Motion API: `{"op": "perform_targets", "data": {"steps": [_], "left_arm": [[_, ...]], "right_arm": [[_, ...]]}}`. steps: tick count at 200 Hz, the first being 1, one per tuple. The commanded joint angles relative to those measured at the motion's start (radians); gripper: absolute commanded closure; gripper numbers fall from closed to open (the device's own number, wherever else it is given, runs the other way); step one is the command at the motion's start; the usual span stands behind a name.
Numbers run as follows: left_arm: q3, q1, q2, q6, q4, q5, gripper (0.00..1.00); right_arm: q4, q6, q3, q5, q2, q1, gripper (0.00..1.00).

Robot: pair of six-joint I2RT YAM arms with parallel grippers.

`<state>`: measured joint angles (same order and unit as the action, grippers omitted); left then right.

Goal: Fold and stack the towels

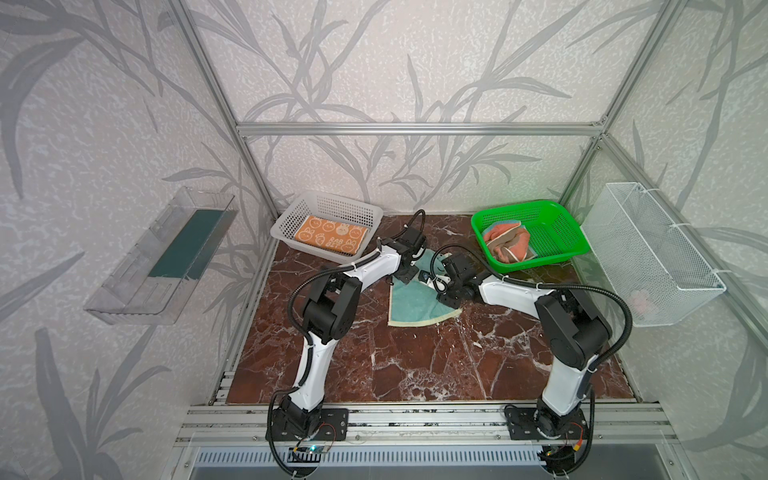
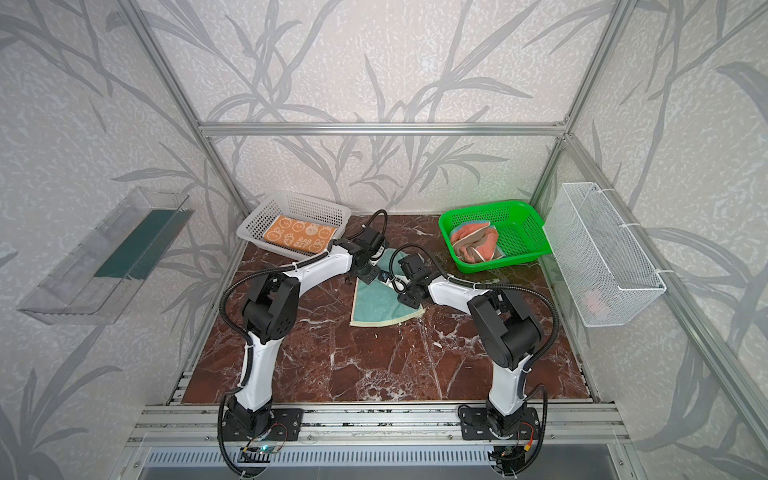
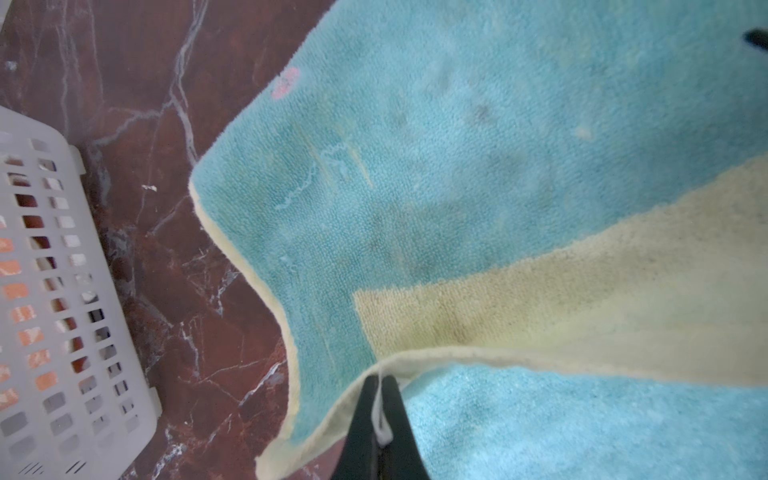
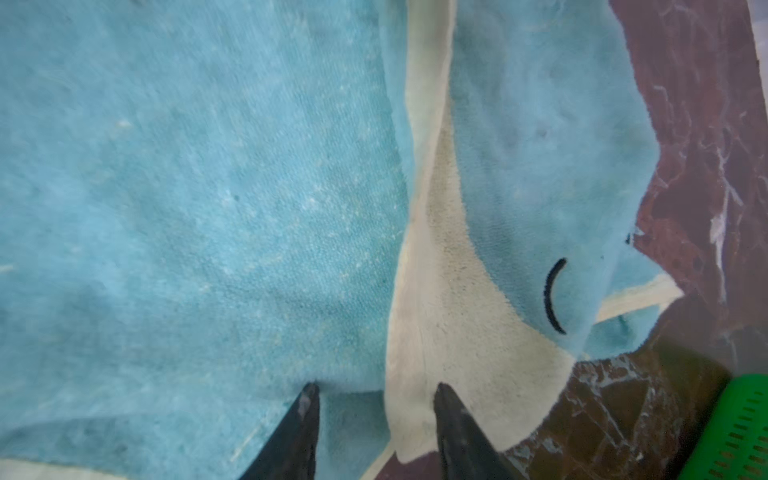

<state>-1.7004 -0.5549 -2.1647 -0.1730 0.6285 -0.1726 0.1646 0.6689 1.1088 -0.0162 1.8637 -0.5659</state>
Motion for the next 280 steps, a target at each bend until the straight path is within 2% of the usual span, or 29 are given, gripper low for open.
{"op": "perform_targets", "data": {"steps": [1, 81, 114, 135, 180, 199, 222, 245, 265, 269, 272, 275, 278, 280], "left_arm": [[-0.032, 0.007, -0.024, -0.009, 0.037, 0.013, 1.0], [-0.041, 0.013, -0.037, -0.017, 0.044, 0.019, 1.0], [-0.045, 0.015, -0.04, -0.02, 0.045, 0.016, 1.0], [-0.047, 0.017, -0.04, -0.024, 0.046, 0.015, 1.0], [-0.047, 0.016, -0.038, -0.038, 0.046, 0.023, 1.0], [-0.054, 0.016, -0.035, -0.064, 0.064, 0.054, 1.0], [-0.051, 0.015, -0.016, -0.095, 0.075, 0.053, 0.75], [-0.01, 0.013, 0.025, -0.122, 0.026, -0.014, 0.63], [0.032, 0.013, 0.064, -0.136, -0.023, -0.068, 0.47], [0.042, 0.014, 0.071, -0.138, -0.031, -0.076, 0.4], [0.049, 0.014, 0.079, -0.139, -0.045, -0.081, 0.23], [0.059, 0.013, 0.085, -0.14, -0.052, -0.087, 0.1], [0.068, 0.014, 0.093, -0.14, -0.062, -0.092, 0.03], [0.073, 0.013, 0.097, -0.141, -0.068, -0.094, 0.01]], "right_arm": [[-0.025, 0.05, 0.021, -0.019, 0.024, 0.015, 0.55], [-0.061, 0.115, 0.051, -0.01, 0.073, 0.06, 0.58], [-0.059, 0.126, 0.07, 0.013, 0.082, 0.077, 0.63], [-0.058, 0.132, 0.086, 0.02, 0.09, 0.084, 0.68], [-0.06, 0.137, 0.115, 0.053, 0.094, 0.095, 0.97], [-0.053, 0.141, 0.121, 0.061, 0.086, 0.097, 1.0], [-0.062, 0.139, 0.116, 0.058, 0.073, 0.097, 1.0], [-0.072, 0.131, 0.106, 0.048, 0.063, 0.097, 1.0], [-0.082, 0.12, 0.101, 0.036, 0.058, 0.097, 1.0], [-0.083, 0.118, 0.101, 0.035, 0.058, 0.097, 1.0], [-0.082, 0.117, 0.101, 0.034, 0.058, 0.097, 1.0], [-0.082, 0.114, 0.101, 0.032, 0.059, 0.097, 1.0], [-0.082, 0.113, 0.101, 0.031, 0.058, 0.097, 1.0], [-0.083, 0.111, 0.101, 0.029, 0.058, 0.097, 1.0]]}}
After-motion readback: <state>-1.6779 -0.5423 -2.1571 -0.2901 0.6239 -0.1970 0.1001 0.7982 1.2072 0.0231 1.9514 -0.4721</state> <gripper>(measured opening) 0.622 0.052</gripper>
